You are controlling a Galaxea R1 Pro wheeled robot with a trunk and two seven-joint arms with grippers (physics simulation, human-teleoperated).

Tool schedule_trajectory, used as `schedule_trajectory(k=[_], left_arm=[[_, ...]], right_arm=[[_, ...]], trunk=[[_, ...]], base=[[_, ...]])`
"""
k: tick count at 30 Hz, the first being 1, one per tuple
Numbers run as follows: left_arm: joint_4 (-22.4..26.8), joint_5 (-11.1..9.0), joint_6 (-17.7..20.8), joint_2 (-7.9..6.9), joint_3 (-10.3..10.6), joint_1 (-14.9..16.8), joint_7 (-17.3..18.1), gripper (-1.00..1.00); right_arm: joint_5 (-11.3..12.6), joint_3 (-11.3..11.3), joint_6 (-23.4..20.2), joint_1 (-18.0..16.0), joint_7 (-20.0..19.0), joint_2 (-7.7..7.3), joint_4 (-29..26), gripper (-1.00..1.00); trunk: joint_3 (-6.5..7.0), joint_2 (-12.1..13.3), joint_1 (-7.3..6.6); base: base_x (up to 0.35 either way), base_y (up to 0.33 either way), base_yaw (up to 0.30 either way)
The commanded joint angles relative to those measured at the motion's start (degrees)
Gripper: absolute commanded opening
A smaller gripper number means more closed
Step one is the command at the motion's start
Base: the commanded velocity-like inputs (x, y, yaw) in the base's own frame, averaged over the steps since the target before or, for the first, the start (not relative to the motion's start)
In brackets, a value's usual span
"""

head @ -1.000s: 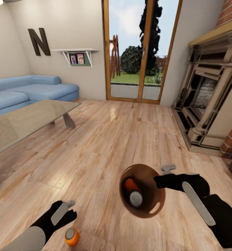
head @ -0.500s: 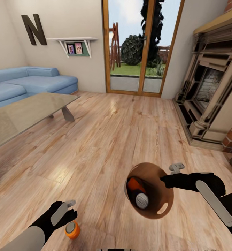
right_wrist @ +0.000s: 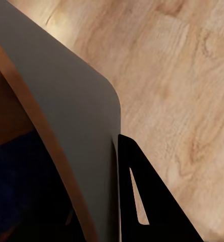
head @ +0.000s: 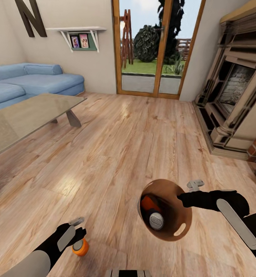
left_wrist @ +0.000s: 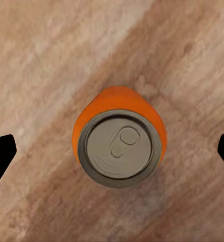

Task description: Put the three can of soda from the living room inside the tash can in the kitchen.

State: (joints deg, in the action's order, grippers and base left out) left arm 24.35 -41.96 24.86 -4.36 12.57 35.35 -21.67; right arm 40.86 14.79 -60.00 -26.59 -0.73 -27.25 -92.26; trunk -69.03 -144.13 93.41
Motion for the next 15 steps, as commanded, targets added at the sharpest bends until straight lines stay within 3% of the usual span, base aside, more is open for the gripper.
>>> schedule_trajectory(k=[1, 10, 15], left_arm=[[-0.02, 0.01, -0.04, -0.03, 0.00, 0.01, 0.05, 1.00], [-0.09, 0.13, -0.99, -0.22, -0.07, 0.89, 0.38, 1.00], [-0.10, 0.13, -2.61, -0.42, -0.08, 1.55, 1.00, 1.00]], right_arm=[[1.67, -0.02, 0.00, -0.04, -0.24, 0.01, -0.03, -1.00], [1.67, -0.03, 0.00, -0.04, -0.24, -0.03, -0.03, -1.00], [1.73, 0.03, 0.00, -0.04, -0.26, -1.00, -0.03, -1.00]], trunk=[[-0.22, -0.02, 0.02], [-2.22, -0.14, 0.25], [-3.32, -0.21, 0.38]], base=[[0.000, 0.000, 0.000], [0.000, 0.000, 0.000], [0.000, 0.000, 0.000]])
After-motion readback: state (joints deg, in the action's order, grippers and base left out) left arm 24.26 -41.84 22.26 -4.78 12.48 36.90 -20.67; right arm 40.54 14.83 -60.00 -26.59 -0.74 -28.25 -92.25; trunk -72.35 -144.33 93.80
